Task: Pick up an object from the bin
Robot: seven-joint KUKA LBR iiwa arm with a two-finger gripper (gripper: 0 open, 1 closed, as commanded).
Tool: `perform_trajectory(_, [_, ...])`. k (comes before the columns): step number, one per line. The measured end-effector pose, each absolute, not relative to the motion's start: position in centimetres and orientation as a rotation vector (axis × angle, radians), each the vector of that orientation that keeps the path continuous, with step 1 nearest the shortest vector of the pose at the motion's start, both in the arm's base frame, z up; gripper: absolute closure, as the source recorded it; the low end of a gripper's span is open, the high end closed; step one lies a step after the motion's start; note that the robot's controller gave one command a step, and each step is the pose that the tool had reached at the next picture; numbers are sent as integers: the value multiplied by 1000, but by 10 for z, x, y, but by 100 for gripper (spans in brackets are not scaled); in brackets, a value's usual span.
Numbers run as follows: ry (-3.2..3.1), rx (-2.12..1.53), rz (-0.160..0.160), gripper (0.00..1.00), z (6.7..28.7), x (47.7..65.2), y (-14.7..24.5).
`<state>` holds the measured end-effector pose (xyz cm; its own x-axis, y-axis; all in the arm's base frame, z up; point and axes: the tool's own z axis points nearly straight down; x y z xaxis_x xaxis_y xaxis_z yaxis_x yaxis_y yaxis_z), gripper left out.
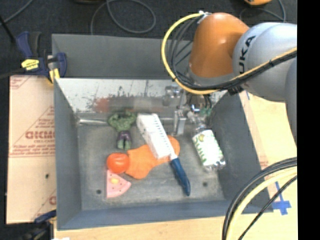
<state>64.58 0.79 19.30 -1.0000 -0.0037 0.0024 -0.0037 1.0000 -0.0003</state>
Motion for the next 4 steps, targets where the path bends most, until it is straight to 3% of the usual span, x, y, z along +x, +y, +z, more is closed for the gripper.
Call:
perform_trajectory(1, [-3147, 6, 0, 0, 198, 647, 8])
perform_trajectory(2, [-3145, 108, 2, 0, 129, 602, 35])
perform_trajectory(3, [-3137, 149, 1, 0, 112, 585, 43])
perform_trajectory(4, [-3143, 181, 1, 0, 123, 575, 94])
